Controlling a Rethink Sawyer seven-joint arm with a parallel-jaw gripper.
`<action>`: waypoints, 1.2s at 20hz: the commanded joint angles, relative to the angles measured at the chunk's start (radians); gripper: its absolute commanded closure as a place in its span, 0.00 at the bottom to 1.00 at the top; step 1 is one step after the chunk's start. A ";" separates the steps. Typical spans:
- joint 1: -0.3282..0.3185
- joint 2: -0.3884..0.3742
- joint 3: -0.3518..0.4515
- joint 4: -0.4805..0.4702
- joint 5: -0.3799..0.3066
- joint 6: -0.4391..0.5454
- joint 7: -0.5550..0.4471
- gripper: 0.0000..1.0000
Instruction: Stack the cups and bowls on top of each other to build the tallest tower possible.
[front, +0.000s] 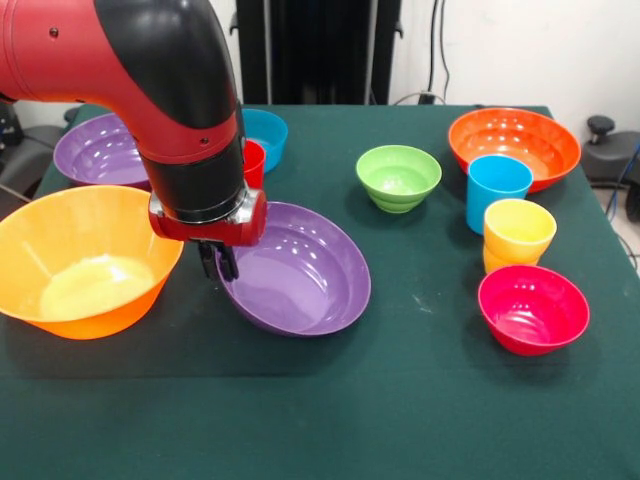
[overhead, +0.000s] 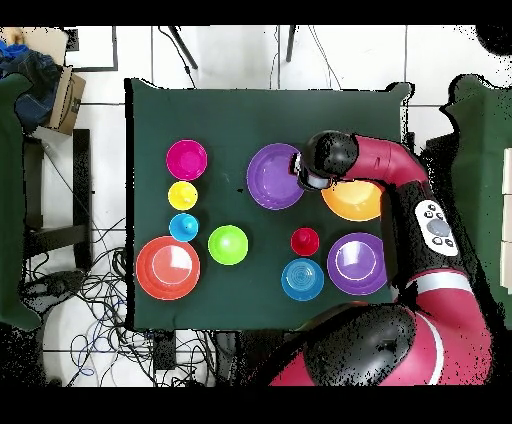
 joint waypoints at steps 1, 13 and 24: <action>0.005 0.056 0.023 0.002 -0.116 -0.150 -0.165 1.00; 0.019 0.078 -0.002 -0.022 -0.132 -0.177 -0.153 1.00; 0.033 0.090 -0.023 -0.040 -0.151 -0.188 -0.150 1.00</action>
